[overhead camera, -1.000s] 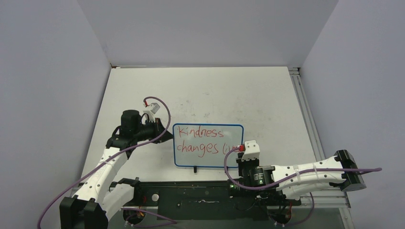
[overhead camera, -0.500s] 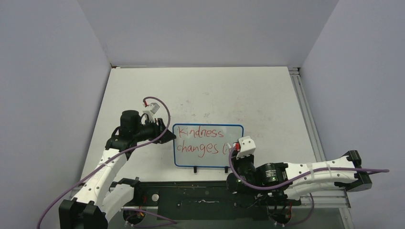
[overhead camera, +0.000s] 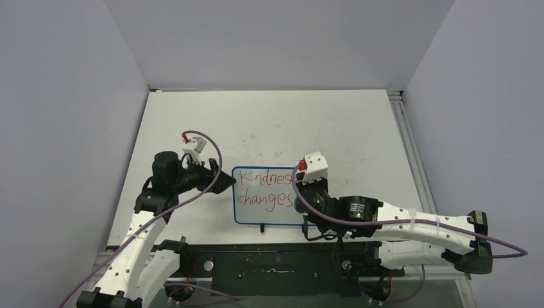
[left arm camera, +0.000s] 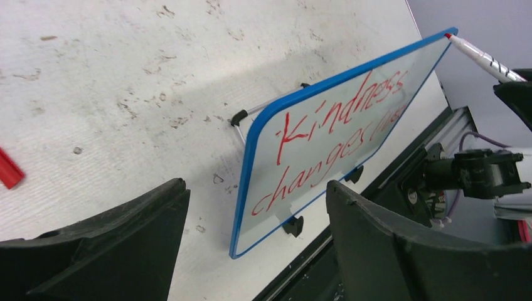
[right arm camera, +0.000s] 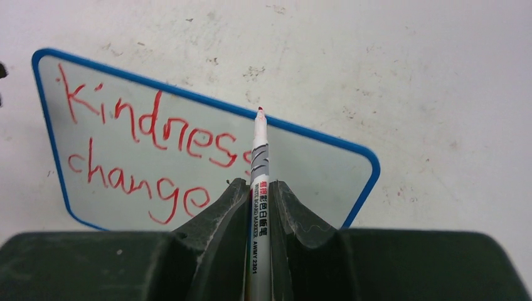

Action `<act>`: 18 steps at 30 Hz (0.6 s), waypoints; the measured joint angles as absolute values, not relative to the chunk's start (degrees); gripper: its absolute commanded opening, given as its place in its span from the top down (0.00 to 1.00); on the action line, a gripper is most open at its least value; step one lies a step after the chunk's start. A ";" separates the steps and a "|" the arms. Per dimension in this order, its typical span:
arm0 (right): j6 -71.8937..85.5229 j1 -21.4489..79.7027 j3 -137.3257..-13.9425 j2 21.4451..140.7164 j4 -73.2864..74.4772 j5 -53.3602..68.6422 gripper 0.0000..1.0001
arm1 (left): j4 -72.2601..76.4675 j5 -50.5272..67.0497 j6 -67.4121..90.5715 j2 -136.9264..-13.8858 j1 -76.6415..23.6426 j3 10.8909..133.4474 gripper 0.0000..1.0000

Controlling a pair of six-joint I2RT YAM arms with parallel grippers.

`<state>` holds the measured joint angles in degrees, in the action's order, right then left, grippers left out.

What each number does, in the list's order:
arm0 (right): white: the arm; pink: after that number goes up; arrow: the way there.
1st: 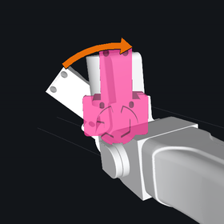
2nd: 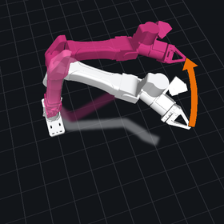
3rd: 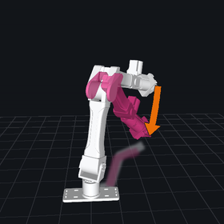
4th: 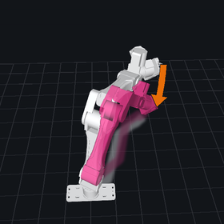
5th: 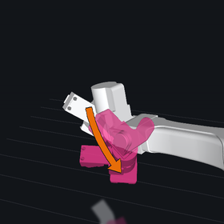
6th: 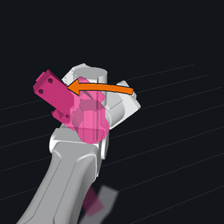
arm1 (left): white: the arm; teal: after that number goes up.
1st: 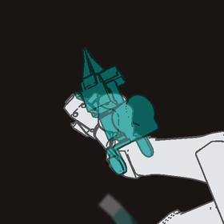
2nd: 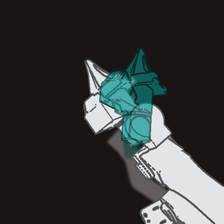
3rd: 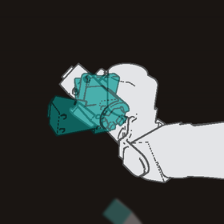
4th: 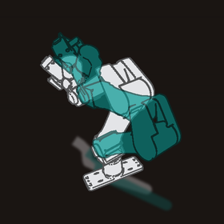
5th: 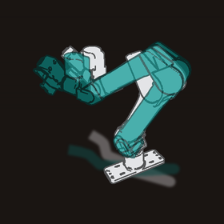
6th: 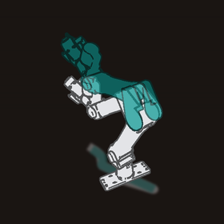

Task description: Write a sentence on the whiteboard

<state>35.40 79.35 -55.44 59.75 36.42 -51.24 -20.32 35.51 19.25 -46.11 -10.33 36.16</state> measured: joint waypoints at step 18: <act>14.37 40.16 -63.79 66.24 20.78 -17.06 0.95 | -23.70 19.16 19.03 -50.13 1.13 40.10 0.35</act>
<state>14.37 40.16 -63.79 66.24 20.78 -17.06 -23.70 19.16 19.03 -50.13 1.13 40.10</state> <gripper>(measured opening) 0.157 0.718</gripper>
